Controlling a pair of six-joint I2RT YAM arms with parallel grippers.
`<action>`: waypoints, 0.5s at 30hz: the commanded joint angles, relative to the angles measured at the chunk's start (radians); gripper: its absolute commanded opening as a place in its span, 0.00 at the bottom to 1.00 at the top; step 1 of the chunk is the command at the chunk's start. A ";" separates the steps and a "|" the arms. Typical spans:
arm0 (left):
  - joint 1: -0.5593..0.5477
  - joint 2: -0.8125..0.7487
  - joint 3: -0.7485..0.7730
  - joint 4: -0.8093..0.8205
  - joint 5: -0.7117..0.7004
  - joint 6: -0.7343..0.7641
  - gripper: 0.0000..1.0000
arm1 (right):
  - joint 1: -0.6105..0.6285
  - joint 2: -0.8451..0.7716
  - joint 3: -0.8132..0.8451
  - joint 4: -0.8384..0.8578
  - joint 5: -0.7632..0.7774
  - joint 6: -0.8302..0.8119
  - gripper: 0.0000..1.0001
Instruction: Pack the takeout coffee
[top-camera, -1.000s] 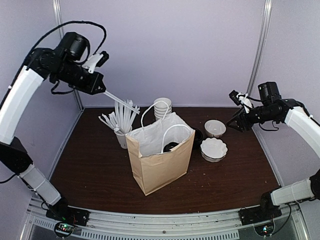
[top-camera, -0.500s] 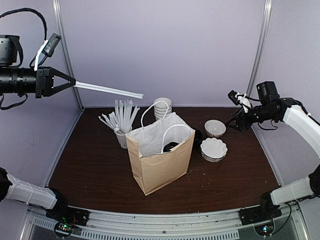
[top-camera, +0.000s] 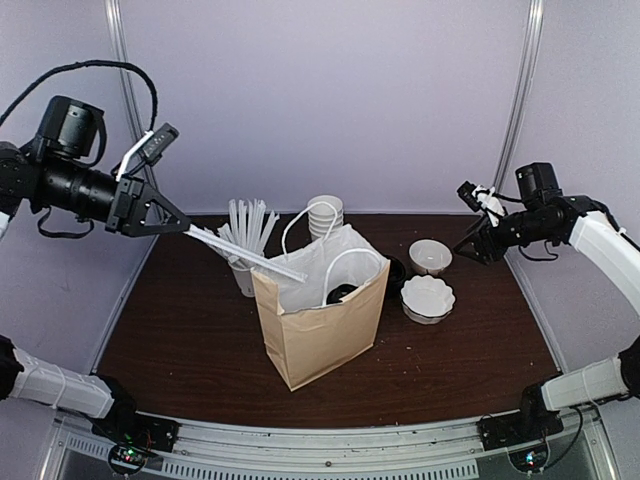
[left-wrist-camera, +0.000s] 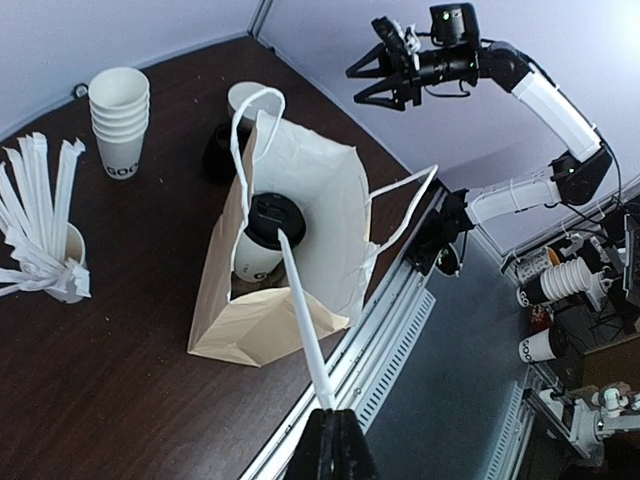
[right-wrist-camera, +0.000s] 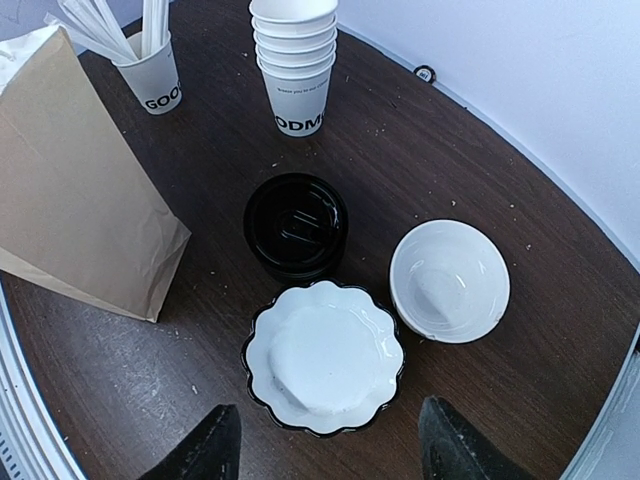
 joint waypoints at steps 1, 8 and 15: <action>-0.039 0.063 -0.042 0.060 0.050 0.005 0.00 | -0.004 -0.038 0.011 -0.025 0.024 -0.011 0.65; -0.106 0.171 -0.061 0.284 -0.051 0.001 0.63 | -0.006 -0.035 0.095 -0.045 0.100 0.026 0.99; -0.105 0.228 0.033 0.334 -0.406 0.210 0.81 | -0.053 -0.067 0.160 0.063 0.285 0.274 0.99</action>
